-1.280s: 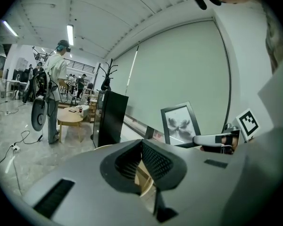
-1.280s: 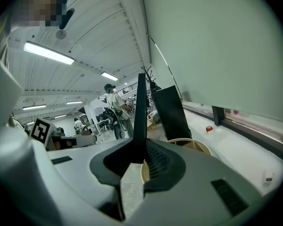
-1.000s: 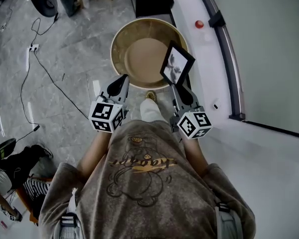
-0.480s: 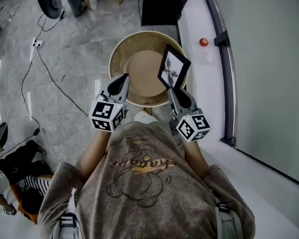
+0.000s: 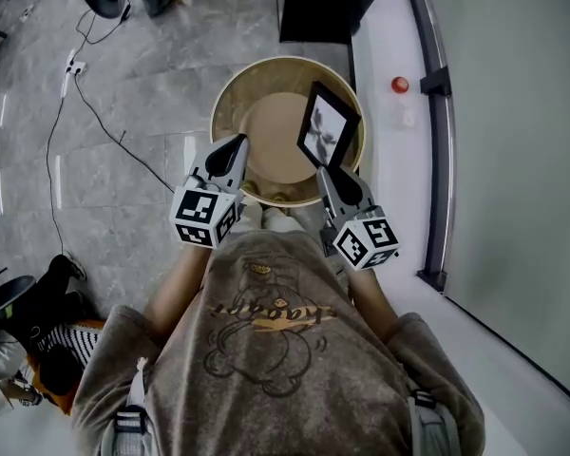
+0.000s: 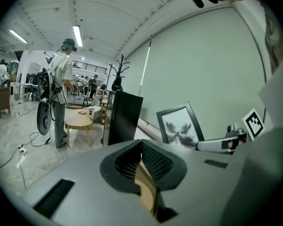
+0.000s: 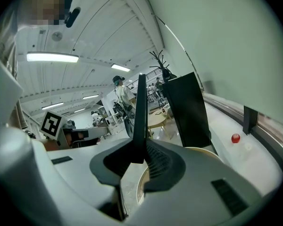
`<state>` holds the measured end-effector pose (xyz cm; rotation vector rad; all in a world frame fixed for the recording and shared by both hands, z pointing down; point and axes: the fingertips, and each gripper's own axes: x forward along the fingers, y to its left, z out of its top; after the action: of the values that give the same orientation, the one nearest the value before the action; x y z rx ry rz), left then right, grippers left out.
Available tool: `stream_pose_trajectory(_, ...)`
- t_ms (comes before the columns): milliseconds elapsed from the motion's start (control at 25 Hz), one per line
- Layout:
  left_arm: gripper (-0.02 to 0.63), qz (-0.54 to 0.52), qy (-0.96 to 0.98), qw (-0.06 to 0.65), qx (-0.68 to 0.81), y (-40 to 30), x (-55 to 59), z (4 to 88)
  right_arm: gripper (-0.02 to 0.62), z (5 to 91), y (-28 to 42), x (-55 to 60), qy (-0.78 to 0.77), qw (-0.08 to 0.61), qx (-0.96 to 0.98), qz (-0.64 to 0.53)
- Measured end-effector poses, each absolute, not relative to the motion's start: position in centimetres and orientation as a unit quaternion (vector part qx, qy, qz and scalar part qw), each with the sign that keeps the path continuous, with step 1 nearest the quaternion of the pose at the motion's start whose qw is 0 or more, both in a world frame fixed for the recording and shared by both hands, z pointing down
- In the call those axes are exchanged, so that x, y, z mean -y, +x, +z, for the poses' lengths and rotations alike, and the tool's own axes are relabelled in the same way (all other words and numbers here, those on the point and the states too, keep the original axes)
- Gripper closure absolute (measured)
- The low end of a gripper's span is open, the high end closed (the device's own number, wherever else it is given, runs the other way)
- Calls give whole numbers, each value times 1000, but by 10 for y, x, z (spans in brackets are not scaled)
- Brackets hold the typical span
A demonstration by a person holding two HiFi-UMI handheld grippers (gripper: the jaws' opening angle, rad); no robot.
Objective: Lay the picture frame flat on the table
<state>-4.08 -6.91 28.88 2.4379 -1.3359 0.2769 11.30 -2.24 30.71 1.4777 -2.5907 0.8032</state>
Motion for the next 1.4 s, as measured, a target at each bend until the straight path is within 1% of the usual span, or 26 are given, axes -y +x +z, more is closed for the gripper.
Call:
stream_pose_trajectory(400, 588, 106, 867, 191, 447, -47, 97, 304, 509, 320, 99, 41, 495, 26, 822, 280)
stream_pose_trajectory(680, 588, 131, 875, 187, 428, -49, 110, 326, 509, 338, 92, 58, 500, 33, 815, 291)
stream_pose_trajectory(920, 588, 130, 875, 191, 425, -49, 126, 354, 509, 370, 94, 70, 508, 37, 807, 298)
stream_pose_trajectory(1080, 588, 132, 874, 188, 428, -40, 130, 388, 509, 401, 101, 71, 510, 40, 806, 297)
stream_pose_trajectory(1400, 588, 138, 868, 205, 432, -35, 154, 444, 509, 446, 96, 97, 507, 43, 804, 307)
